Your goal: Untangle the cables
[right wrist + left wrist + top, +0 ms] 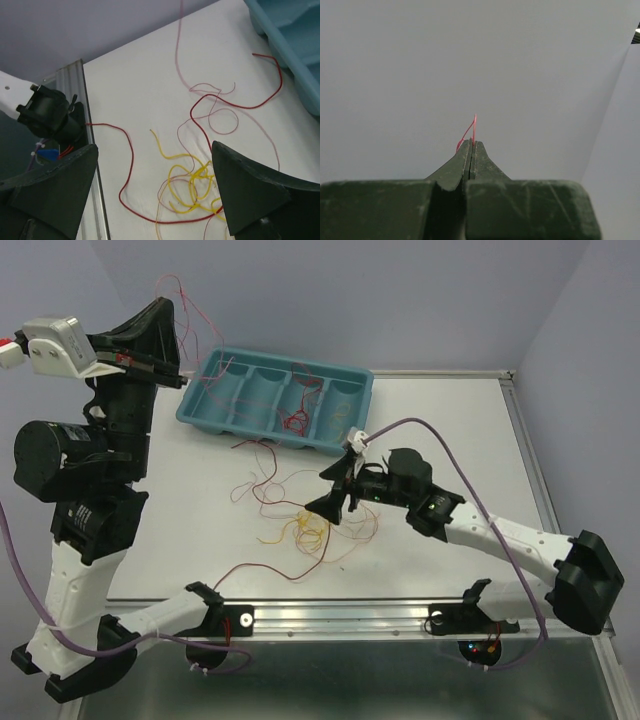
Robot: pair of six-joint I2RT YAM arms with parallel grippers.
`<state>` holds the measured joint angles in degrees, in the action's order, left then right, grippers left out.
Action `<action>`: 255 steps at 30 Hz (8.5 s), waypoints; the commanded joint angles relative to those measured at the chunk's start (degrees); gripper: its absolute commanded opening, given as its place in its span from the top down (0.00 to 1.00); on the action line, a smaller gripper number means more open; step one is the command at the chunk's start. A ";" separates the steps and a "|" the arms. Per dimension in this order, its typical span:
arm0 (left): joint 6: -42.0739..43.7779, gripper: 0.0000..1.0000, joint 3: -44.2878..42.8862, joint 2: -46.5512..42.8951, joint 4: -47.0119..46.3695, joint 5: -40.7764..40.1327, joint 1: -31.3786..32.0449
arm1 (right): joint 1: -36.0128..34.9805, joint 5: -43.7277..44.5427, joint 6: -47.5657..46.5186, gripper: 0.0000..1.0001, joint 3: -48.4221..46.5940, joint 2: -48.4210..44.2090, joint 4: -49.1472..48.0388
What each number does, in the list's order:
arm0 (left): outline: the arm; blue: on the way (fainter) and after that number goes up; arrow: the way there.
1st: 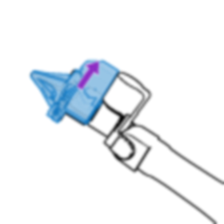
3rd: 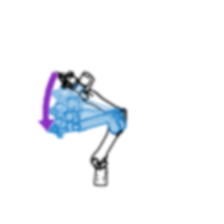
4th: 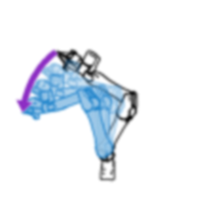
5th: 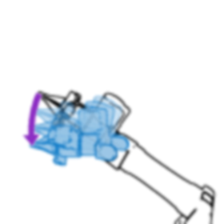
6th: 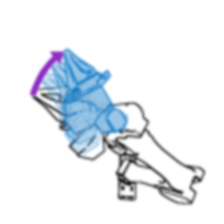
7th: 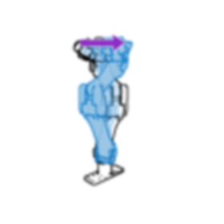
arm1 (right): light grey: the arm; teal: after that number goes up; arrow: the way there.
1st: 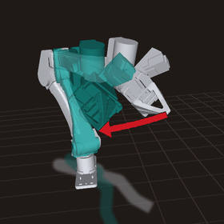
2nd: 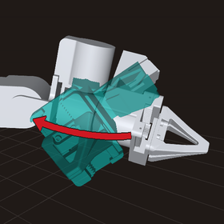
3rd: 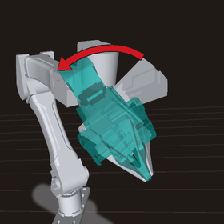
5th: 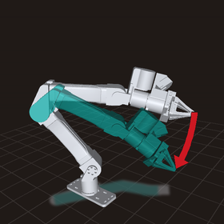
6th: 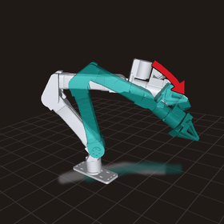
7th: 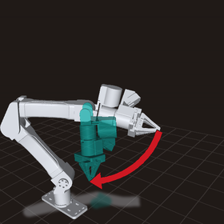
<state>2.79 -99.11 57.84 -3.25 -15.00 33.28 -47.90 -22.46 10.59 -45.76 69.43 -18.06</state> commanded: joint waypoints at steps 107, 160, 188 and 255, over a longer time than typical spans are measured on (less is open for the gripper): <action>-9.92 0.48 62.20 5.70 -49.58 53.60 -5.59 | -9.23 30.37 1.18 0.99 -44.77 15.30 -2.06; -2.26 0.30 55.78 12.72 -40.00 44.10 -4.27 | -9.32 34.76 4.35 0.99 -42.05 11.88 -1.01; -1.75 1.00 36.73 11.94 -18.74 42.07 -11.66 | -9.32 64.39 15.86 0.99 7.88 -17.44 -0.83; 17.26 1.00 -29.92 58.60 -16.53 11.40 -24.31 | -9.23 38.37 8.66 0.01 18.25 -11.33 -23.77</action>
<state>22.46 -126.91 116.01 -13.34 -5.67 10.17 -57.06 14.81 19.07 -29.06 59.53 -38.46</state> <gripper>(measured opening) 0.037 0.992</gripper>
